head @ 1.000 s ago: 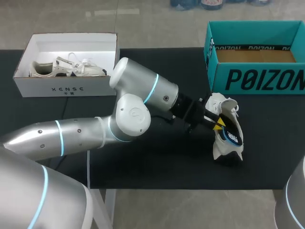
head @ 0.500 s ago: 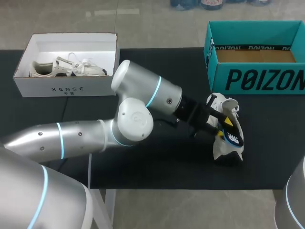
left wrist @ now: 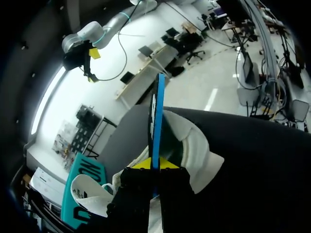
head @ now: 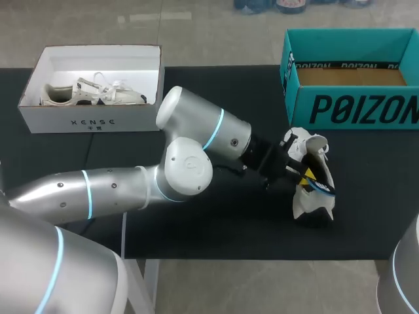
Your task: Take the shoe out of the shoebox, open the shoe tongue, remove and reinsert the insole, then place the shoe into the shoebox
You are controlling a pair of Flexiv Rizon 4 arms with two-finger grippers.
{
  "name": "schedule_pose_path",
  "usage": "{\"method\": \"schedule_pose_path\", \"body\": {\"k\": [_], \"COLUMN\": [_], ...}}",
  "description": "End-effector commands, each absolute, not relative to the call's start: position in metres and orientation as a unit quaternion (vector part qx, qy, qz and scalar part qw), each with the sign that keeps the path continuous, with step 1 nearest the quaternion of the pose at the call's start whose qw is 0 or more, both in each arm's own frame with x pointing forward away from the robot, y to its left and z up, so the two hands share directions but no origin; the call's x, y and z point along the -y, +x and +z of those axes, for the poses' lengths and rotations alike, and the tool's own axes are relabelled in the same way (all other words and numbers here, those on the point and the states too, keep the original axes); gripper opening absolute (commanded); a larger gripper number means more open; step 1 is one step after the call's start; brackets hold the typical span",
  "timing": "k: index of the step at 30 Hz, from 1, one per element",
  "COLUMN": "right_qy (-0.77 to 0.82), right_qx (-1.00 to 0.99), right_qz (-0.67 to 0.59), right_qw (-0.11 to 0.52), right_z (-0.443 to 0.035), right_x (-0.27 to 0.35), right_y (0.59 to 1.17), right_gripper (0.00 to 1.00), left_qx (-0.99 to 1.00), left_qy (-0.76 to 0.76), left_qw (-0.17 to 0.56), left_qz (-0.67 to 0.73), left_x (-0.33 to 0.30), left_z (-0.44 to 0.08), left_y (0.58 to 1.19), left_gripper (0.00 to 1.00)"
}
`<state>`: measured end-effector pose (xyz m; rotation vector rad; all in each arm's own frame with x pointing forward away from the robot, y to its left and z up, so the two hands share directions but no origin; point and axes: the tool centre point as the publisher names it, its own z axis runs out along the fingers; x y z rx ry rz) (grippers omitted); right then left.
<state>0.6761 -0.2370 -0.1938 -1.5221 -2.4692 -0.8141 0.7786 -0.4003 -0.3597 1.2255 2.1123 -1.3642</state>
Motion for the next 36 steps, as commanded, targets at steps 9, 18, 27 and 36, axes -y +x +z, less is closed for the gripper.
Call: {"method": "schedule_pose_path", "body": {"k": [9,18,27,36], "right_qy": [-0.505,-0.505,-0.505,-0.505], "right_qx": [0.818,0.818,0.818,0.818], "right_qz": [-0.269,-0.269,-0.269,-0.269], "right_qw": [0.063,0.063,0.063,0.063], "right_z": [-0.194,-0.194,-0.194,-0.194], "right_x": [0.237,0.237,0.237,0.237], "right_y": [0.675,0.675,0.675,0.675], "right_gripper": [1.00,1.00,1.00,1.00], "left_qx": [-0.749,-0.755,-0.753,-0.749], "left_qy": [0.428,0.417,0.418,0.422], "left_qw": [0.181,0.195,0.197,0.184], "left_qz": [-0.472,-0.468,-0.469,-0.477], "left_x": [0.410,0.400,0.400,0.410], "left_z": [-0.379,-0.353,-0.342,-0.352], "left_y": [0.800,0.789,0.779,0.772], "left_gripper": [0.00,0.36,0.29,0.26]}}
